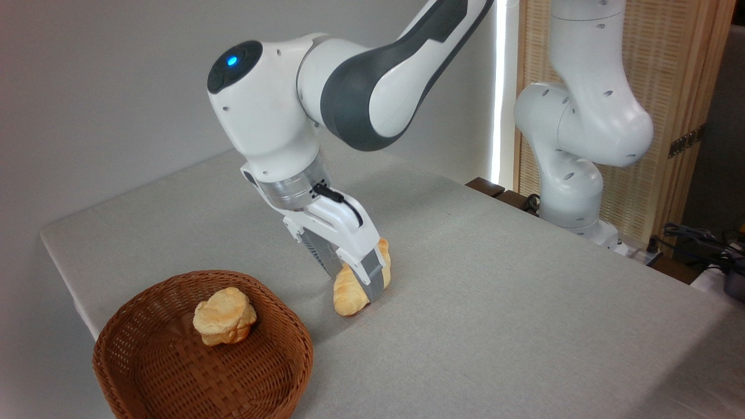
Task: Put bread into the basket
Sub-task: 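Close the gripper around the elongated bread roll and lift it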
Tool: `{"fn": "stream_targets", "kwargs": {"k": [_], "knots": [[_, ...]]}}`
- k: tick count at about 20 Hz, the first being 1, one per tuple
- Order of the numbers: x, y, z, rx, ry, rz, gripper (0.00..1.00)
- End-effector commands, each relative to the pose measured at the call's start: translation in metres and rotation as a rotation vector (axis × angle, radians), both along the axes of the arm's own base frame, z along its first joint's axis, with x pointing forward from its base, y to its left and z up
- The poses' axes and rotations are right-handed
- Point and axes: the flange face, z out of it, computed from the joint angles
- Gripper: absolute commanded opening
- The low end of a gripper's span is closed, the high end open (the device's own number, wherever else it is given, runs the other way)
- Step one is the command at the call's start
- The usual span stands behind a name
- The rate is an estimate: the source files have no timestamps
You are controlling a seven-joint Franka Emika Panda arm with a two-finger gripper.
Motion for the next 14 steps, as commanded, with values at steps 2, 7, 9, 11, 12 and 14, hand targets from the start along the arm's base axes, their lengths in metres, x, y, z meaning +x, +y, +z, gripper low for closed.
{"fn": "stream_targets", "kwargs": {"k": [2, 7, 9, 11, 12, 14], "knots": [[0.0086, -0.0204, -0.0105, -0.024, -0.021, 0.0, 1.0], [0.0095, -0.0203, -0.0165, -0.021, -0.011, -0.004, 1.0], [0.0098, -0.0187, -0.0174, -0.014, -0.01, -0.01, 1.0], [0.0115, -0.0151, -0.0189, -0.009, -0.007, -0.006, 1.0], [0.012, -0.0135, -0.0182, -0.009, -0.009, -0.003, 1.0], [0.0124, -0.0125, -0.019, -0.008, -0.009, -0.003, 1.0]]}}
